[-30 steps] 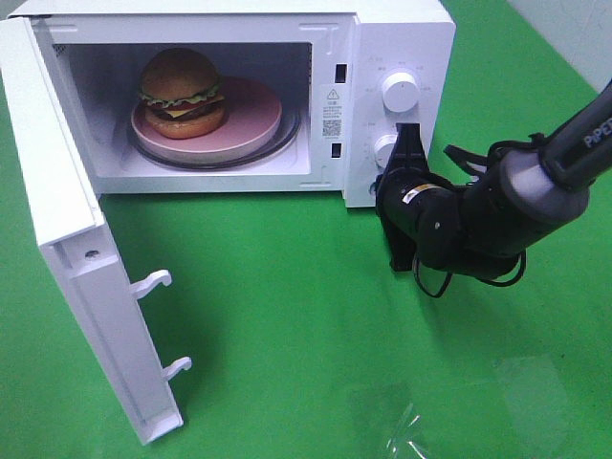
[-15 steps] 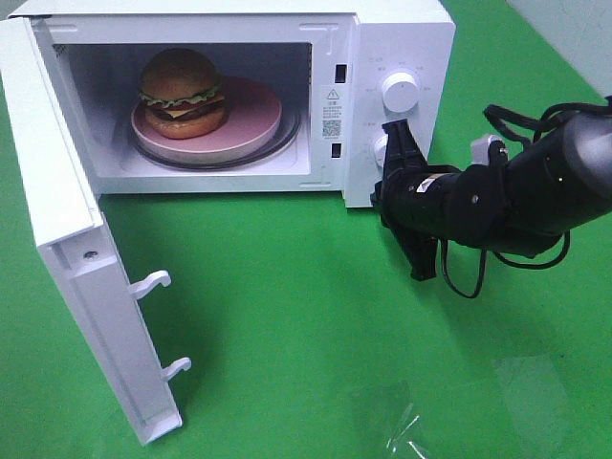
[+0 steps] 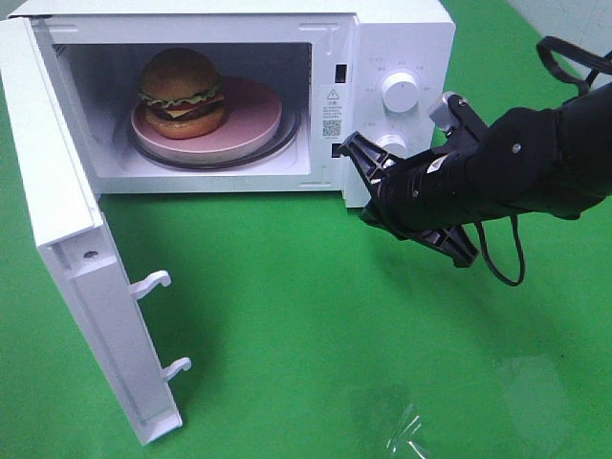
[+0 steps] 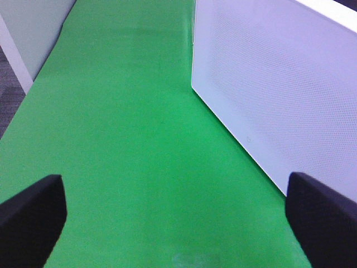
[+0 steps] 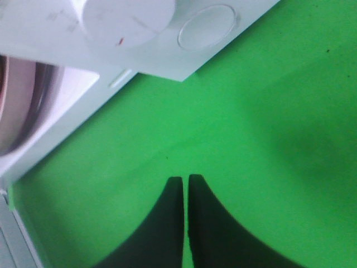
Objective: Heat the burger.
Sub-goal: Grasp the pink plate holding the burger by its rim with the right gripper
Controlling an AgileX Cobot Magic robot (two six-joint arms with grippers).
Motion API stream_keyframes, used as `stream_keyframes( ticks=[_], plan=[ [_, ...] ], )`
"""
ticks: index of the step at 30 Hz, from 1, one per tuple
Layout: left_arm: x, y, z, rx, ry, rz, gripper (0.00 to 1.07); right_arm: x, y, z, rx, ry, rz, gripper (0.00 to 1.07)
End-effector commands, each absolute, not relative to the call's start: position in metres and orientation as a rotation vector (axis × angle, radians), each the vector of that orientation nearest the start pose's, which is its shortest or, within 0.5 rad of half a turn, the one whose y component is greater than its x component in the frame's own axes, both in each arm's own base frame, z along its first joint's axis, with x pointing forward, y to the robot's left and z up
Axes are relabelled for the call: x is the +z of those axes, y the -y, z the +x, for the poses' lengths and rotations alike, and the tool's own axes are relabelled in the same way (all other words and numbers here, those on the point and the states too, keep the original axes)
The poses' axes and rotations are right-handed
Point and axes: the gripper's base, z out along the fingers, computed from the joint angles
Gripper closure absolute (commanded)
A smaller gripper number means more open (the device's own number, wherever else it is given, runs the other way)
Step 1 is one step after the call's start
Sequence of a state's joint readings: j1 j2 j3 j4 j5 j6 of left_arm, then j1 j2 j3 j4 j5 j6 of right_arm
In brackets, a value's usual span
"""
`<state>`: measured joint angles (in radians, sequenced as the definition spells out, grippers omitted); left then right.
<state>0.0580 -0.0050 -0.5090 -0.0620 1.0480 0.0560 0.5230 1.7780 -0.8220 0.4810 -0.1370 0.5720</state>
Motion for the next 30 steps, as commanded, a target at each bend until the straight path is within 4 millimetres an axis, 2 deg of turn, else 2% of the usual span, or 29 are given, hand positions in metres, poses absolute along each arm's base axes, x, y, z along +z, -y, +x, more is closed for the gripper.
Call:
stream_keyframes(
  ticks=[1, 3, 4, 5, 6, 7, 10, 11, 12, 13, 14, 15, 16, 17, 18, 19, 20, 21, 22, 23, 24, 25, 26, 27, 28, 29, 30],
  plan=[
    [0.28, 0.006, -0.008, -0.008, -1.993, -0.004, 0.07, 0.156, -0.164, 0.293, 0.629, -2.417, 0.476, 1.04],
    [0.28, 0.006, -0.008, -0.008, -1.993, -0.004, 0.07, 0.16, -0.164, 0.286, 0.582, -2.488, 0.299, 1.04],
    [0.28, 0.006, -0.008, -0.008, -1.993, -0.004, 0.07, 0.16, -0.164, 0.286, 0.582, -2.488, 0.299, 1.04],
    [0.28, 0.006, -0.008, -0.008, -1.993, -0.004, 0.07, 0.163, -0.164, 0.28, 0.554, -2.537, 0.176, 1.03],
    [0.28, 0.006, -0.008, -0.008, -1.993, -0.004, 0.07, 0.163, -0.164, 0.28, 0.554, -2.537, 0.176, 1.03],
    [0.28, 0.006, -0.008, -0.008, -1.993, -0.004, 0.07, 0.166, -0.165, 0.277, 0.535, -2.575, 0.065, 1.03],
    [0.28, 0.006, -0.008, -0.008, -1.993, -0.004, 0.07, 0.167, -0.166, 0.275, 0.524, -2.594, 0.003, 1.03],
    [0.28, 0.006, -0.008, -0.008, -1.993, -0.004, 0.07, 0.168, -0.167, 0.273, 0.5, -2.631, -0.112, 1.02],
    [0.28, 0.006, -0.008, -0.008, -1.993, -0.004, 0.07, 0.168, -0.167, 0.273, 0.5, -2.631, -0.112, 1.02],
    [0.28, 0.006, -0.008, -0.008, -1.993, -0.004, 0.07, 0.171, -0.167, 0.272, 0.453, -2.669, -0.266, 1.02],
    [0.28, 0.006, -0.008, -0.008, -1.993, -0.004, 0.07, 0.171, -0.167, 0.272, 0.453, -2.669, -0.266, 1.02],
    [0.28, 0.006, -0.008, -0.008, -1.993, -0.004, 0.07, 0.171, -0.167, 0.271, 0.434, -2.681, -0.315, 1.02],
    [0.28, 0.006, -0.008, -0.008, -1.993, -0.004, 0.07, 0.174, -0.166, 0.271, 0.371, -2.688, -0.46, 1.02],
    [0.28, 0.006, -0.008, -0.008, -1.993, -0.004, 0.07, 0.174, -0.166, 0.271, 0.371, -2.688, -0.46, 1.02],
    [0.28, 0.006, -0.008, -0.008, -1.993, -0.004, 0.07, 0.177, -0.165, 0.273, 0.305, -2.675, -0.587, 1.02],
    [0.28, 0.006, -0.008, -0.008, -1.993, -0.004, 0.07, 0.177, -0.165, 0.273, 0.305, -2.675, -0.587, 1.02],
    [0.28, 0.006, -0.008, -0.008, -1.993, -0.004, 0.07, 0.18, -0.163, 0.275, 0.223, -2.658, -0.743, 1.01],
    [0.28, 0.006, -0.008, -0.008, -1.993, -0.004, 0.07, 0.18, -0.163, 0.275, 0.223, -2.658, -0.743, 1.01],
    [0.28, 0.006, -0.008, -0.008, -1.993, -0.004, 0.07, 0.183, -0.161, 0.277, 0.143, -2.621, -0.894, 1.01],
    [0.28, 0.006, -0.008, -0.008, -1.993, -0.004, 0.07, 0.183, -0.161, 0.277, 0.143, -2.621, -0.894, 1.01],
    [0.28, 0.006, -0.008, -0.008, -1.993, -0.004, 0.07, 0.186, -0.159, 0.279, 0.07, -2.565, -1.035, 1.0],
    [0.28, 0.006, -0.008, -0.008, -1.993, -0.004, 0.07, 0.186, -0.159, 0.279, 0.07, -2.565, -1.035, 1.0],
    [0.28, 0.006, -0.008, -0.008, -1.993, -0.004, 0.07, 0.187, -0.157, 0.281, 0.006, -2.499, -1.18, 1.0],
    [0.28, 0.006, -0.008, -0.008, -1.993, -0.004, 0.07, 0.187, -0.157, 0.281, 0.006, -2.499, -1.18, 1.0],
    [0.28, 0.006, -0.008, -0.008, -1.993, -0.004, 0.07, 0.189, -0.157, 0.283, -0.054, -2.411, -1.33, 0.99],
    [0.28, 0.006, -0.008, -0.008, -1.993, -0.004, 0.07, 0.189, -0.157, 0.283, -0.054, -2.411, -1.33, 0.99],
    [0.28, 0.006, -0.008, -0.008, -1.993, -0.004, 0.07, 0.19, -0.156, 0.285, -0.11, -2.319, -1.469, 0.99]
  ],
)
